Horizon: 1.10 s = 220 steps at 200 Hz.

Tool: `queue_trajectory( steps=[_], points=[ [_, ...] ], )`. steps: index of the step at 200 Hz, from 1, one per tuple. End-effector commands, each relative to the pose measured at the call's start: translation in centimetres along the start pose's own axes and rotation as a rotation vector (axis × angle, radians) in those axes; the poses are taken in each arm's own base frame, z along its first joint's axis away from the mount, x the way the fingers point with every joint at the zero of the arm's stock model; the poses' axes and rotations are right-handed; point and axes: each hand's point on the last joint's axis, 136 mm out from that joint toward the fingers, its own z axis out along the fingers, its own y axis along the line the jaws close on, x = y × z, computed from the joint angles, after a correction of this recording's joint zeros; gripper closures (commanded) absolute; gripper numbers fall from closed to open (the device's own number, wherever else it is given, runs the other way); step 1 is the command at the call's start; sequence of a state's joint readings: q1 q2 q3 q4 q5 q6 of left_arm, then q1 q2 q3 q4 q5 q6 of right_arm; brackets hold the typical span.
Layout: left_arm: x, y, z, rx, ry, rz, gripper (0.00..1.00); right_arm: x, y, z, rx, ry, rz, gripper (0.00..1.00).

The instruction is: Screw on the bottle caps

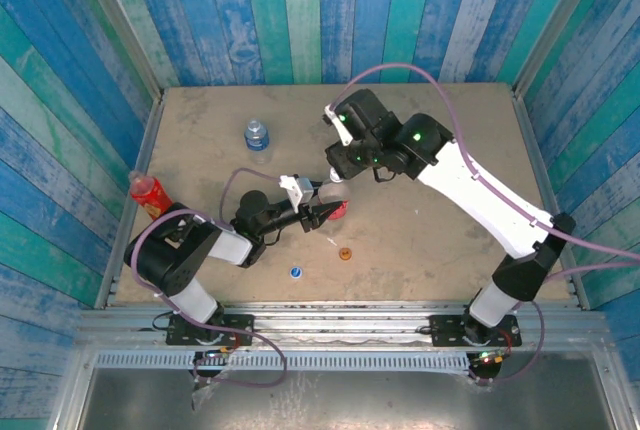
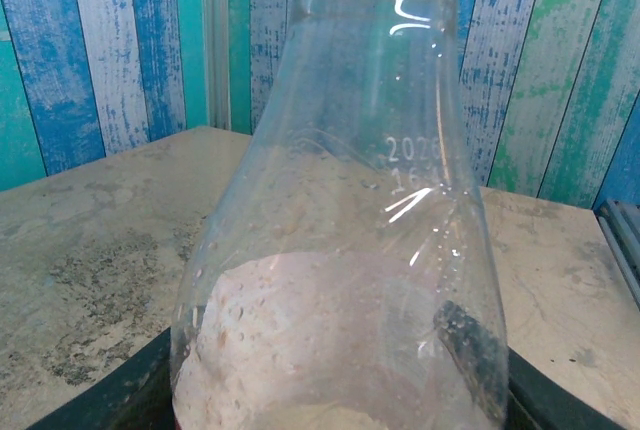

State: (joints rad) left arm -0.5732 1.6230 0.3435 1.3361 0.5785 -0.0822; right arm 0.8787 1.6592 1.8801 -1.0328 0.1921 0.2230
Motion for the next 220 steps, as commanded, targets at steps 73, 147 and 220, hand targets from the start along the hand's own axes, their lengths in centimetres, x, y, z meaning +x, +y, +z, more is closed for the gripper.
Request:
queue_trajectory(
  steps=[73,147,220],
  points=[
    [1.9,-0.1,-0.2,0.001,0.065,-0.020,0.42,3.0,1.2,0.5,0.043,0.137,0.108,0.47],
    [2.1,-0.1,-0.3,0.000,0.072,-0.016,0.41,2.9,2.2,1.3,0.004,0.158,0.082,0.47],
    [2.1,-0.2,-0.4,0.000,0.075,-0.011,0.41,2.8,2.3,1.2,-0.015,0.157,0.023,0.69]
  ],
)
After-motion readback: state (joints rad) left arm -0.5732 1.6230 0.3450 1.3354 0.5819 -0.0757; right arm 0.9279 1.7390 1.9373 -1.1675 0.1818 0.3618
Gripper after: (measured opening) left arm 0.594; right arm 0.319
